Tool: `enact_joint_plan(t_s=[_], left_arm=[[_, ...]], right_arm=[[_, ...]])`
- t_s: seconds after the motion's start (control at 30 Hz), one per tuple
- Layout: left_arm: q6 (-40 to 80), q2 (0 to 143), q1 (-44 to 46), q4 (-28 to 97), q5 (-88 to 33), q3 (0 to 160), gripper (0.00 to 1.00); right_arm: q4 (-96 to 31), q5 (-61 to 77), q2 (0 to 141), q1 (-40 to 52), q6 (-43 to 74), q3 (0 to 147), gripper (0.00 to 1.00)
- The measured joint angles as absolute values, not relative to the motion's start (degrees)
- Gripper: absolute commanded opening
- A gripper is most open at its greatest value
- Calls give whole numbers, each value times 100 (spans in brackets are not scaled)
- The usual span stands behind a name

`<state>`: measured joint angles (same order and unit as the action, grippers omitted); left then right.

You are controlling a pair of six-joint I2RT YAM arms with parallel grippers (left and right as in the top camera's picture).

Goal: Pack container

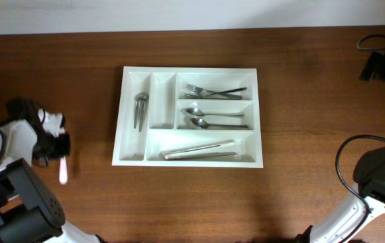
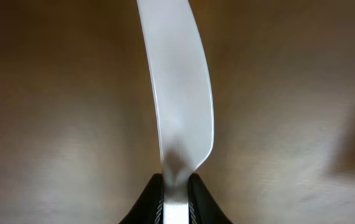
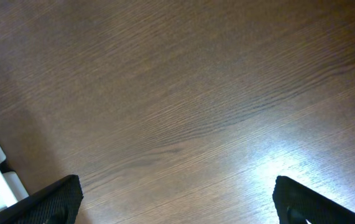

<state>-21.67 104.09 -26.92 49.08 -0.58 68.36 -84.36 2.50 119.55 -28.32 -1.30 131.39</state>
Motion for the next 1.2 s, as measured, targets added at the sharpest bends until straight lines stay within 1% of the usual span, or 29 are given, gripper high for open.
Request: enact_joint_plan(t_s=[0.17,0.3,0.33,0.37,0.53,0.67,0.7,0.77,0.83,0.9,0.93,1.2], left_arm=[[-2165,10409,-2241,5137,-303,7743,18],[-2139,10409,-1656,5190,-445,8252,18],[-2123,10409,-1498,5190,-462,8340,15],[-2117,10409,-1262,5181,-489,8440,14],[-2078,10409,-327,4958,-526,8538,15],[-2078,10409,123,4836,-56,8541,15],[-2075,10409,165,4838,30,8541,16],[-2075,10409,167,4847,390,8541,20],[-2053,10409,95,4860,659,8541,31],[-2012,10409,-30,4873,812,8541,33],[-1990,10409,-113,4899,869,8541,36],[-1981,10409,-1125,5559,1094,8541,37]], right_arm=[[-8433,250,11955,-2832,-130,13139,99],[-8436,250,11955,-2832,-130,13139,99],[-8433,250,11955,-2832,-130,13139,99],[-8433,250,11955,-2832,-128,13139,99],[-8433,250,11955,-2832,-132,13139,99],[-8433,250,11955,-2832,-128,13139,99],[-8436,250,11955,-2832,-130,13139,99],[-8436,250,11955,-2832,-130,13139,99],[-8436,250,11955,-2832,-130,13139,99],[-8433,250,11955,-2832,-130,13139,99],[-8436,250,11955,-2832,-130,13139,99],[-8433,250,11955,-2832,-130,13139,99]])
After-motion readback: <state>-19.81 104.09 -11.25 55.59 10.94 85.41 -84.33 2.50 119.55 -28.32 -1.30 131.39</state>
